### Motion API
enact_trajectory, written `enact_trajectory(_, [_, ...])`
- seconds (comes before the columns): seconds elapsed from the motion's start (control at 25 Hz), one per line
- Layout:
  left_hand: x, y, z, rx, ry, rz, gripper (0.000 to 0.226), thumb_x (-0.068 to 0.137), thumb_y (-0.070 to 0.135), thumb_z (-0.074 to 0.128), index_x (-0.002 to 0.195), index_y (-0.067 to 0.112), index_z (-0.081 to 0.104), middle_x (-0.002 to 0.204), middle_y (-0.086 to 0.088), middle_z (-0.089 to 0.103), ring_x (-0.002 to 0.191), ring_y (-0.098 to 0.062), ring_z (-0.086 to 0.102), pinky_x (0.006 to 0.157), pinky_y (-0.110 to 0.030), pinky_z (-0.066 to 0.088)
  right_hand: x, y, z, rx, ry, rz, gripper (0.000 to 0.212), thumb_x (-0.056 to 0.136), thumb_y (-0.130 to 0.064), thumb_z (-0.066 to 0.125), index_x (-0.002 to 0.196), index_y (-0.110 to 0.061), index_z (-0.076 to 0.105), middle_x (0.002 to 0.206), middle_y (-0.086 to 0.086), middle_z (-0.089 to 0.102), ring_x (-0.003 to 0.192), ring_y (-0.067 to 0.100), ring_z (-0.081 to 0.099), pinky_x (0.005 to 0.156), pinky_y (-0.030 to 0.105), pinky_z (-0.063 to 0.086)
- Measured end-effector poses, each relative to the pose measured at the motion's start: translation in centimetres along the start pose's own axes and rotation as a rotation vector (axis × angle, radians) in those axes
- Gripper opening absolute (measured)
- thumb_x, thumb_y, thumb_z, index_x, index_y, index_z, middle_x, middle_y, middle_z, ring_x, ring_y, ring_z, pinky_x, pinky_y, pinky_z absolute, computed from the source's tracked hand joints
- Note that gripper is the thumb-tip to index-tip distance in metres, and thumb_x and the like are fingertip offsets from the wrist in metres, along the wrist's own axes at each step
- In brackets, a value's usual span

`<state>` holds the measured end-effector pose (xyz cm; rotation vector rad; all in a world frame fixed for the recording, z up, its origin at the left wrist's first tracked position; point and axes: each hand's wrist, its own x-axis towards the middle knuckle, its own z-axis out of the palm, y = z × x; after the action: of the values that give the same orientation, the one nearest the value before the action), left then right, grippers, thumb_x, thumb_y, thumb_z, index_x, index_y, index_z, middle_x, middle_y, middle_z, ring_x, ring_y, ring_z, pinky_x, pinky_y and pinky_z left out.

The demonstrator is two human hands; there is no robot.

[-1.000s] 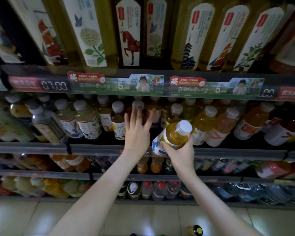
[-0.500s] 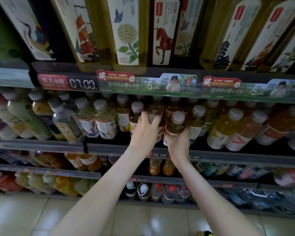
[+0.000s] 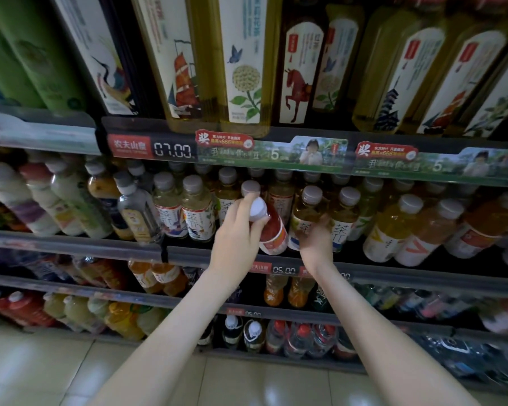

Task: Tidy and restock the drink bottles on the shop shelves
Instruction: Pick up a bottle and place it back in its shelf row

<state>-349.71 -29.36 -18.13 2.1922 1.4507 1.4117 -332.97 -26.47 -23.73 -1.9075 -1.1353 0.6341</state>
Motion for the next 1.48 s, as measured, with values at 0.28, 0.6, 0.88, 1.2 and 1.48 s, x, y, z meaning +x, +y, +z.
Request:
enact_trajectory(0.28, [2.7,8.7,-6.1,-0.136,-0.149,0.053,0.045,0.089,0.028,0.064,0.132,0.023,0.053,0.128,0.01,0.058,0.111,-0.003,0.052,0.087,-0.014,0.041,-8.4,-6.1,-9.8,0.219,-0.369,-0.548,0.073,0.089,-0.015,0.064,0.144,-0.036,0.021,0.142,-0.019,0.037,0.131,-0.005,0.038,0.105,0.017,0.036])
enact_trajectory(0.6, [6.1,23.8,-3.0,-0.402,-0.319,0.341,0.042,0.088,0.025,0.066,0.129,0.027,0.054,0.122,0.016,0.06,0.114,0.002,0.054,0.097,-0.025,0.046,-8.5,-5.4,-23.3,0.303,-0.087,-0.399,0.073,0.067,-0.028,0.086,0.12,-0.045,0.039,0.113,-0.02,0.06,0.102,-0.01,0.058,0.081,0.014,0.049])
enact_trajectory(0.88, [7.3,32.4,6.6,-0.246,-0.211,0.554,0.039,0.096,0.023,0.053,0.135,0.022,0.05,0.132,0.005,0.054,0.12,-0.007,0.049,0.095,-0.024,0.044,-6.7,-0.6,-36.7,0.422,0.301,-0.395,0.075,0.056,-0.036,0.09,0.118,-0.029,0.049,0.109,-0.007,0.068,0.101,0.005,0.065,0.093,0.04,0.052])
enact_trajectory(1.2, [9.3,38.3,16.0,-0.084,-0.236,0.316,0.055,0.098,0.029,0.046,0.147,0.032,0.023,0.146,0.0,0.036,0.115,-0.021,0.052,0.074,-0.025,0.046,-2.0,4.3,-48.9,0.446,0.589,-0.446,0.072,0.071,-0.019,0.083,0.122,-0.032,0.034,0.108,-0.027,0.051,0.093,-0.021,0.052,0.081,0.007,0.038])
enact_trajectory(1.48, [4.0,39.8,20.9,-0.154,-0.303,0.453,0.042,0.094,0.024,0.054,0.135,0.022,0.048,0.131,0.008,0.053,0.111,-0.008,0.054,0.083,-0.026,0.049,0.6,9.4,-50.5,0.396,0.322,-0.35,0.069,0.066,-0.022,0.086,0.12,-0.031,0.045,0.112,-0.015,0.061,0.103,0.003,0.059,0.089,0.031,0.048])
